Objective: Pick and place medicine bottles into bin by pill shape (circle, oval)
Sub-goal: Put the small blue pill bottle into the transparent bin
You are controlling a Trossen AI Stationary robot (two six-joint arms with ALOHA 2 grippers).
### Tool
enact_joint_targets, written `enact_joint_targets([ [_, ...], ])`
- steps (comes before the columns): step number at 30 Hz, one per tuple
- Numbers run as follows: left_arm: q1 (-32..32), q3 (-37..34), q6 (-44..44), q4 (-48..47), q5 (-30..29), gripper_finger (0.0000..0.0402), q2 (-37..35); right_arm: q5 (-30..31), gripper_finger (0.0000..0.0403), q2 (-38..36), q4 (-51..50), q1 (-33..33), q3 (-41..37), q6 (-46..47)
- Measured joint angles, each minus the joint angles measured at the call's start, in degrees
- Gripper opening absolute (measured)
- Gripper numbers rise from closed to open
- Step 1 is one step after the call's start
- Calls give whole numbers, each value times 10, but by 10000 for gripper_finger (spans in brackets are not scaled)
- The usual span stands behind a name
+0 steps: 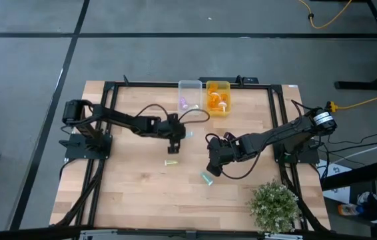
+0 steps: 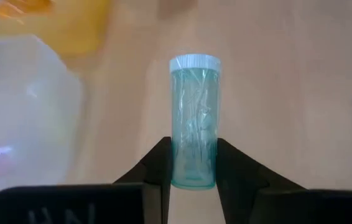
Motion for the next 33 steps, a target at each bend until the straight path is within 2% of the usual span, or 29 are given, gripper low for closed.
enact_joint_targets([
  [8, 76, 100, 80, -107, 8, 82, -3, -9, 209, 0, -5, 4, 0, 0],
  [13, 138, 132, 151, -127, 85, 81, -4, -2, 209, 0, -5, 5, 0, 0],
  [16, 178, 146, 165, -122, 128, 81, -4, 0, 209, 0, -4, 4, 0, 2],
  [23, 255, 147, 165, -108, 139, 81, -1, 37, 209, 0, 6, 5, 0, -8],
  [30, 279, 146, 150, -45, 212, 100, 45, 45, 209, 0, 17, 0, 0, -30],
  [33, 278, 146, 150, -29, 216, 122, 60, 45, 209, 0, 17, 0, 0, -28],
])
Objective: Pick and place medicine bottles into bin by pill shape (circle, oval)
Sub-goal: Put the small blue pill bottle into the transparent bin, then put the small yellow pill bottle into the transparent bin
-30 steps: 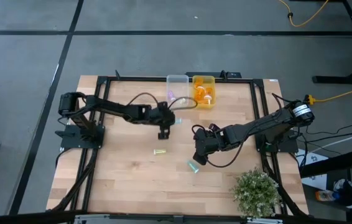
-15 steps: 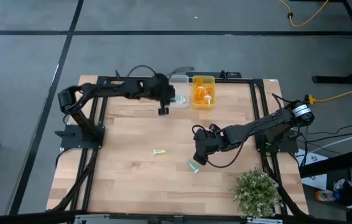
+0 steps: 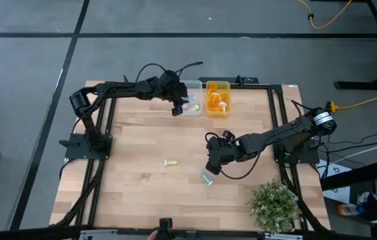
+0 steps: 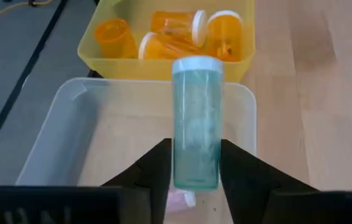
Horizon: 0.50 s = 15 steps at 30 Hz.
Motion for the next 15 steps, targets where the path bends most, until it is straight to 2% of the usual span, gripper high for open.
enact_joint_targets([
  [7, 1, 0, -5, 0, -38, 164, -1, -21, 209, 0, 0, 2, 0, 0],
  [10, -2, 0, -9, -2, -55, 167, -2, -23, 209, 0, 0, 5, 0, 2],
  [15, -12, 0, -71, -27, -62, 166, -3, -24, 209, 0, 0, 18, 0, 17],
])
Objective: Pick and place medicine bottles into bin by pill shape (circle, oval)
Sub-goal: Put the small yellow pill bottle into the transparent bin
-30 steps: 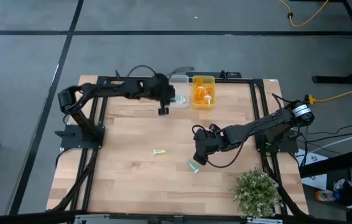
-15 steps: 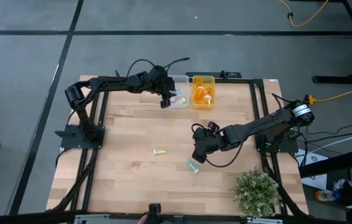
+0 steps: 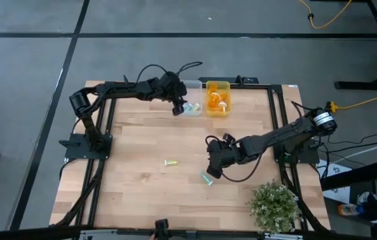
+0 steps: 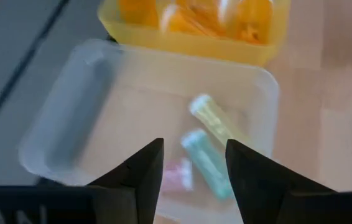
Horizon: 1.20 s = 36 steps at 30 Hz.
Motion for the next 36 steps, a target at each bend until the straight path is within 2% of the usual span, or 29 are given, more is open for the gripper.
enact_joint_targets([
  [7, -33, 0, -30, -100, 5, 165, -4, -1, 209, 0, 1, 16, 0, 32],
  [12, -83, 0, -27, -184, 0, 165, -24, -1, 209, 0, 2, 24, 0, 73],
  [21, -185, -18, -12, -370, 0, 165, -165, 16, 209, 0, 15, 25, 0, 121],
  [25, -222, -77, -73, -383, -1, 165, -246, 36, 209, 0, 34, 25, 0, 123],
  [31, -279, -228, -172, -386, 0, 165, -392, 39, 209, 3, 71, 25, 0, 135],
  [36, -328, -349, -266, -270, -14, 165, -524, 39, 209, 19, 89, 25, 0, 134],
])
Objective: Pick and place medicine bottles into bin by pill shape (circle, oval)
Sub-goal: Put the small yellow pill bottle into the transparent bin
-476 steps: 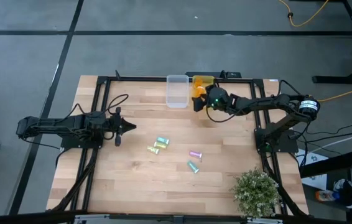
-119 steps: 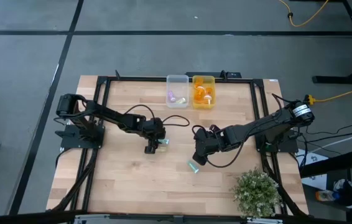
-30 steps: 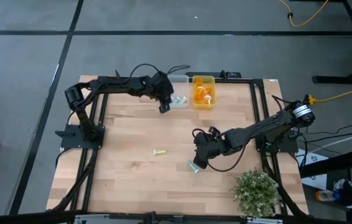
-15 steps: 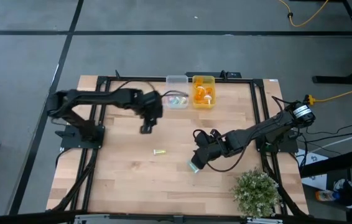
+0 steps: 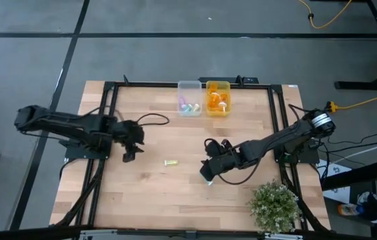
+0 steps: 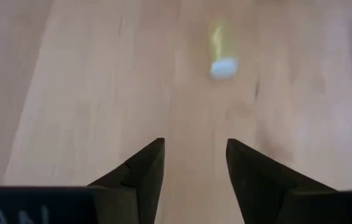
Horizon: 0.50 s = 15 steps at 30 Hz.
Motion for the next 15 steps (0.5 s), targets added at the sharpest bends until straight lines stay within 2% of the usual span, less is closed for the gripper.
enact_joint_targets([
  [5, -44, -90, 3, 109, -58, 165, -131, -7, 209, 23, 25, 0, 0, 0],
  [10, -61, -154, 50, 147, -123, 165, -267, -30, 209, 43, 45, 0, 0, 0],
  [15, -61, -214, 81, 196, -131, 165, -380, -23, 209, 49, 78, 0, 0, 1],
])
